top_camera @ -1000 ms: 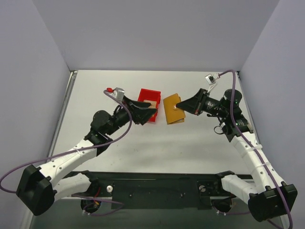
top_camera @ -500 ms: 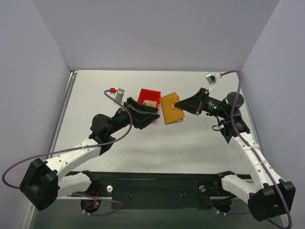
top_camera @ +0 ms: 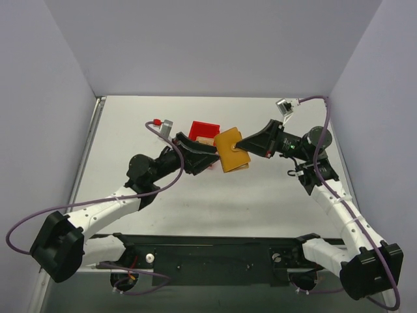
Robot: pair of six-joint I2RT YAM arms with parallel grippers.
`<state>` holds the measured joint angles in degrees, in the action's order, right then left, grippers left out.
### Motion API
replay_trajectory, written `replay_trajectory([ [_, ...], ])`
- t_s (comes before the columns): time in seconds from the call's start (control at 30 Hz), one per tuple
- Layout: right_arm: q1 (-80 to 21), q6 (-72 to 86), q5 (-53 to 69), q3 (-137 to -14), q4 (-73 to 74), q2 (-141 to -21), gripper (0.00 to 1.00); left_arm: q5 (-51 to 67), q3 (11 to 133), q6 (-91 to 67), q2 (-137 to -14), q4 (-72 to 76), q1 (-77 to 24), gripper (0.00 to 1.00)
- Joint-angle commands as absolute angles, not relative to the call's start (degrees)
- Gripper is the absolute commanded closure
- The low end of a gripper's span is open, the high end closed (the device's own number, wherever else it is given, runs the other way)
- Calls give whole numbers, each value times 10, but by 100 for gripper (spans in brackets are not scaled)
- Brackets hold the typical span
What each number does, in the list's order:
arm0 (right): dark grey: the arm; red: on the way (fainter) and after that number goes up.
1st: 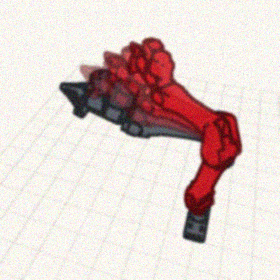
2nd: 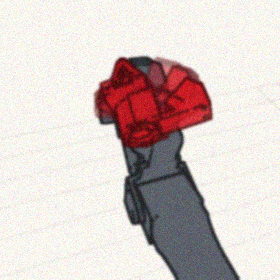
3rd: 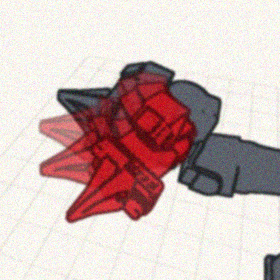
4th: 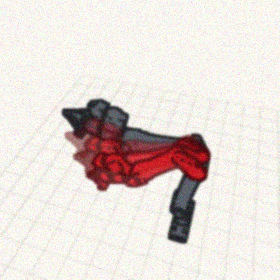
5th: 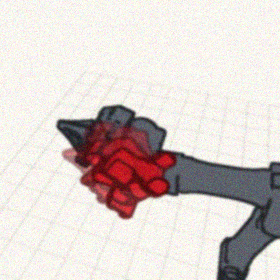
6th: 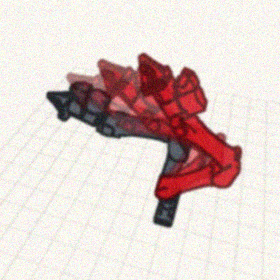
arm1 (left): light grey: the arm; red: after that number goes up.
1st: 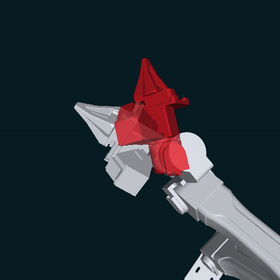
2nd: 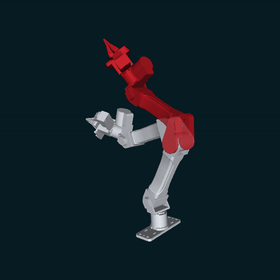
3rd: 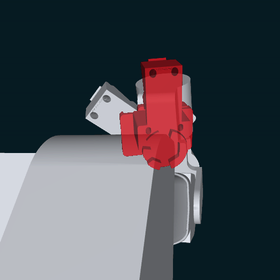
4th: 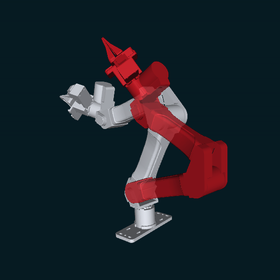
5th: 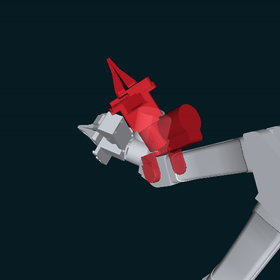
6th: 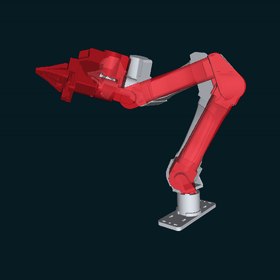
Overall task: Put the credit cards into the card holder
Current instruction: Open the card holder at the center of the board.
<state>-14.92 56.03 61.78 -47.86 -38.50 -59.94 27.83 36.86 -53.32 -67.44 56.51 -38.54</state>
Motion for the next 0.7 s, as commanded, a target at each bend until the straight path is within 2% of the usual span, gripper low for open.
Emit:
replay_trajectory([
  [0.0, -165, 559, 640, -495, -442, -606, 100, 282, 412, -543, -693, 603, -391, 34],
  [0.1, -173, 552, 640, -503, -431, -607, 100, 286, 419, -549, -706, 615, -393, 37],
  [0.17, -173, 541, 639, -506, -418, -609, 100, 288, 419, -555, -709, 625, -392, 45],
  [0.2, -174, 537, 637, -507, -413, -608, 100, 289, 420, -558, -711, 627, -393, 54],
  [0.3, -174, 534, 637, -509, -409, -611, 100, 292, 424, -561, -713, 628, -393, 69],
  [0.37, -174, 528, 636, -512, -401, -613, 100, 294, 425, -562, -712, 628, -393, 83],
  [0.43, -175, 508, 635, -519, -380, -613, 81, 296, 429, -563, -709, 625, -393, 96],
  [0.47, -174, 498, 628, -527, -350, -610, 67, 296, 429, -561, -709, 618, -394, 100],
  [0.53, -174, 458, 615, -540, -292, -600, 54, 293, 432, -549, -704, 597, -393, 100],
  [0.67, -174, 346, 552, -579, -133, -575, 39, 265, 445, -495, -677, 497, -394, 100],
])
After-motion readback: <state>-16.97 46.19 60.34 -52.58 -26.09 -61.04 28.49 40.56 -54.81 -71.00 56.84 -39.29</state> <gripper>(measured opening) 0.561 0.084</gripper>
